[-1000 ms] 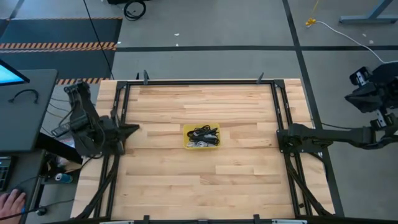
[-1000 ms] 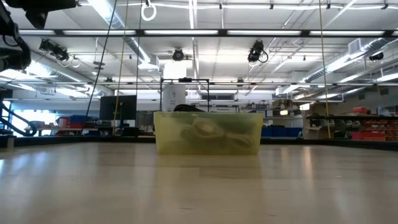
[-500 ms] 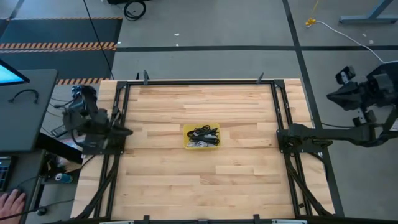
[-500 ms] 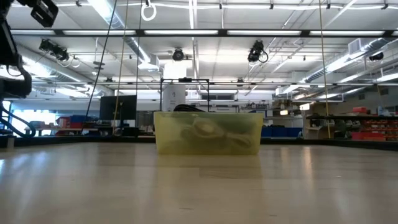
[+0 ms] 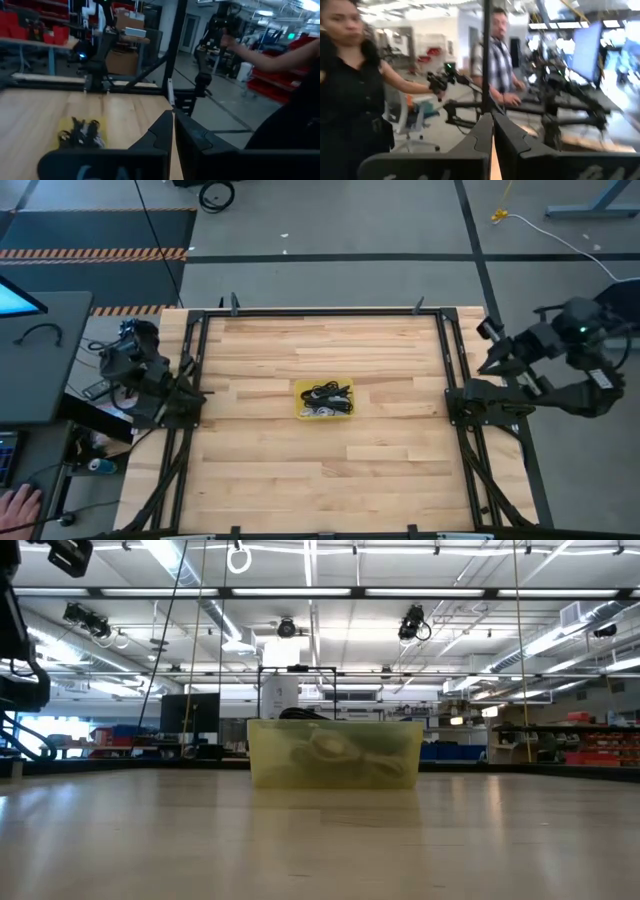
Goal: Pick and place USB-C Cables
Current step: Return to Home Position
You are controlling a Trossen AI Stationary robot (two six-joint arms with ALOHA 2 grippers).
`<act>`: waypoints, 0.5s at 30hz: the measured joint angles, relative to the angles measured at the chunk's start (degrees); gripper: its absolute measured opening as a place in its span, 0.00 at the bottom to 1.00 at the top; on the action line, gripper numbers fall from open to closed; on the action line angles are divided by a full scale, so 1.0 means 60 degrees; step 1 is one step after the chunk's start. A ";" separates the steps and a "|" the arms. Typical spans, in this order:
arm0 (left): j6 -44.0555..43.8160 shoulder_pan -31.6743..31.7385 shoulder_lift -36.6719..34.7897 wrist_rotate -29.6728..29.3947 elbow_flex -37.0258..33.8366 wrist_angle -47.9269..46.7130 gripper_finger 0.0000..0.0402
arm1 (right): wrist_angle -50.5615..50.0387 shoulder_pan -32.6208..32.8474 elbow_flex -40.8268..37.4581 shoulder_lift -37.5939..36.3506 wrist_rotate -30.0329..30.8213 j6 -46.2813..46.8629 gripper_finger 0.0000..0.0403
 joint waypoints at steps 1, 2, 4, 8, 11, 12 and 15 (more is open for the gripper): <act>-0.0179 0.0000 -0.0001 0.0054 -0.0050 0.0031 0.06 | 0.0458 0.0016 -0.0347 -0.0160 -0.0129 0.0092 0.06; -0.0335 0.0002 -0.0001 0.0098 -0.0124 0.0035 0.06 | 0.0866 0.0016 -0.0694 -0.0382 -0.0287 0.0231 0.06; -0.0699 0.0002 -0.0001 0.0128 -0.0331 0.0010 0.06 | 0.1632 0.0016 -0.1451 -0.0911 -0.0500 0.0735 0.06; -0.1098 0.0009 -0.0004 -0.0104 -0.0871 0.0443 0.06 | 0.2711 0.0012 -0.3236 -0.2216 -0.0458 0.1819 0.06; -0.0827 0.0015 -0.0001 -0.0626 -0.1388 0.1253 0.06 | 0.3647 0.0012 -0.4379 -0.3430 -0.0409 0.2183 0.06; -0.0514 0.0019 -0.0001 -0.0811 -0.1568 0.1681 0.06 | 0.3815 0.0016 -0.4670 -0.3815 -0.0351 0.2245 0.06; 0.0795 0.0041 -0.0001 -0.1338 -0.2091 0.3122 0.06 | 0.3943 0.0025 -0.5030 -0.4160 -0.0293 0.2627 0.06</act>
